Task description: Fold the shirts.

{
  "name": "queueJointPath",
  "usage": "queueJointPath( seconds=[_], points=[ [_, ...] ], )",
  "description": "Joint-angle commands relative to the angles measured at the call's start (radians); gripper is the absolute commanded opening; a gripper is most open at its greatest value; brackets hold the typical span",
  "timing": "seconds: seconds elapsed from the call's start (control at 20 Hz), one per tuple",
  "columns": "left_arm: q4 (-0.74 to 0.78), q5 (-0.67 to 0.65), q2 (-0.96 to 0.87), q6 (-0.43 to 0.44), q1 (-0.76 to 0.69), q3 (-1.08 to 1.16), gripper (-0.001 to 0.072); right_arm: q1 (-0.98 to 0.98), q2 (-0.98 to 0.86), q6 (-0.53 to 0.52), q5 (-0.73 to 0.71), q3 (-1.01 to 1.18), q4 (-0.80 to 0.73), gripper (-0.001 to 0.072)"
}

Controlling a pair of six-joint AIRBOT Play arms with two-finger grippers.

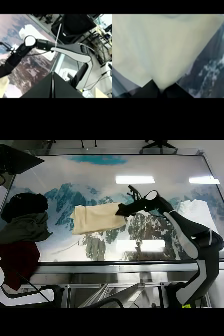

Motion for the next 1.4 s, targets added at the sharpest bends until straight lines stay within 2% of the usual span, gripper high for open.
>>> queueJointPath(
  seconds=[0.0,0.4,0.55,0.65,0.8,0.9,1.1,1.25,1.35],
  points=[
    [0.000,-0.003,0.000,0.001,0.001,0.000,0.0015,-0.080,0.113,-0.011,-0.006,0.055,0.035,0.0014],
    [0.000,-0.042,0.000,0.000,0.001,0.000,0.0015,-0.559,0.404,0.274,-0.022,0.180,-0.031,0.0014],
    [0.000,-0.041,0.000,0.000,0.001,0.000,0.0015,-0.750,0.484,0.428,0.029,0.180,-0.183,0.0014],
    [0.000,-0.039,0.000,0.001,0.001,0.000,0.0015,-0.851,0.506,0.475,0.126,0.180,-0.291,0.0013],
    [0.000,-0.040,0.000,0.001,0.001,0.000,0.0015,-0.935,0.507,0.473,0.320,0.147,-0.503,0.0013],
    [0.000,-0.043,0.000,0.001,-0.009,0.000,0.0015,-0.965,0.518,0.468,0.395,0.065,-0.610,0.0011],
    [0.000,-0.050,-0.002,0.001,-0.056,0.000,0.0015,-1.001,0.537,0.311,0.433,-0.102,-0.569,0.0011],
    [0.000,-0.050,-0.023,0.001,-0.121,0.000,0.0016,-1.001,0.534,0.292,0.428,-0.155,-0.566,0.0012],
    [0.000,-0.048,-0.048,0.001,-0.161,0.000,0.0015,-1.001,0.533,0.281,0.338,-0.150,-0.454,0.0012]
  ],
)
